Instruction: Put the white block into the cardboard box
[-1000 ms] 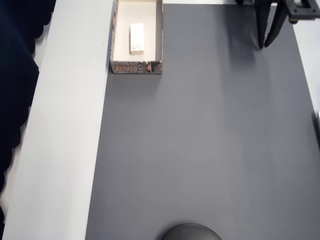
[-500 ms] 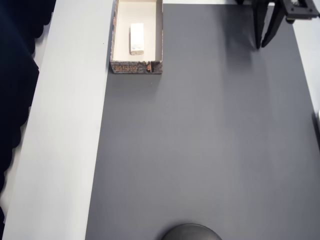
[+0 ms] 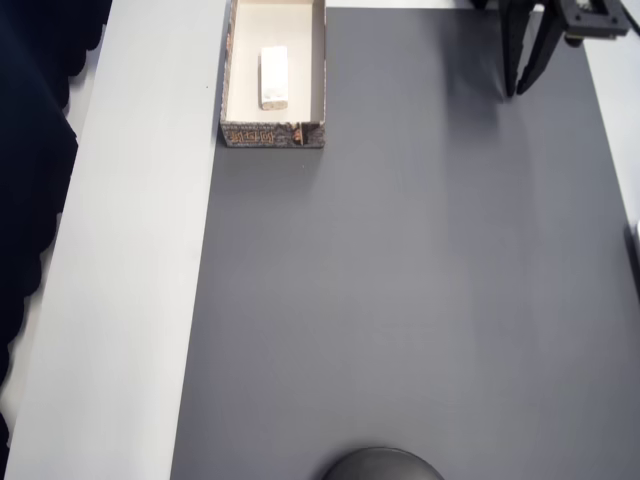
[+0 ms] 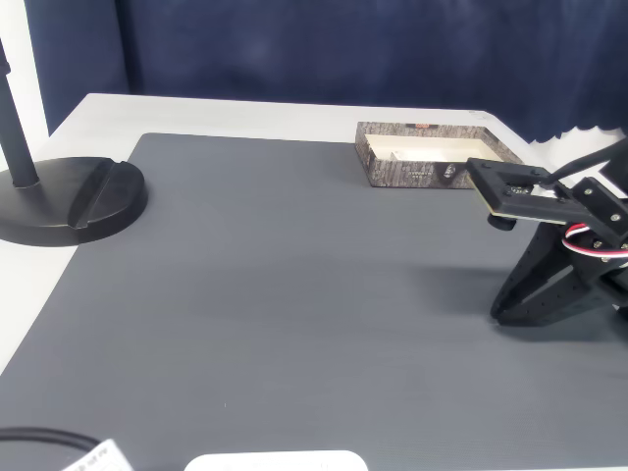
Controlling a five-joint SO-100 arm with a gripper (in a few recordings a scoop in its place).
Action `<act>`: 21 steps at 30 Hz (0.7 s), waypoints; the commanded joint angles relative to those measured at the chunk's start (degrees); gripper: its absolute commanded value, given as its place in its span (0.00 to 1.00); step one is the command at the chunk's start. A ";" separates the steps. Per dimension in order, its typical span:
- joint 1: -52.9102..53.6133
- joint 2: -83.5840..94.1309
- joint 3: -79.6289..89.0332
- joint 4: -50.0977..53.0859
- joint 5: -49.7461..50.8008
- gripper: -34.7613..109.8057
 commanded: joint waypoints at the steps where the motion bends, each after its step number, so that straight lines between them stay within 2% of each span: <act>1: 0.62 1.93 1.05 -1.14 0.35 0.23; 21: -1.32 1.93 1.05 -0.88 -1.23 0.23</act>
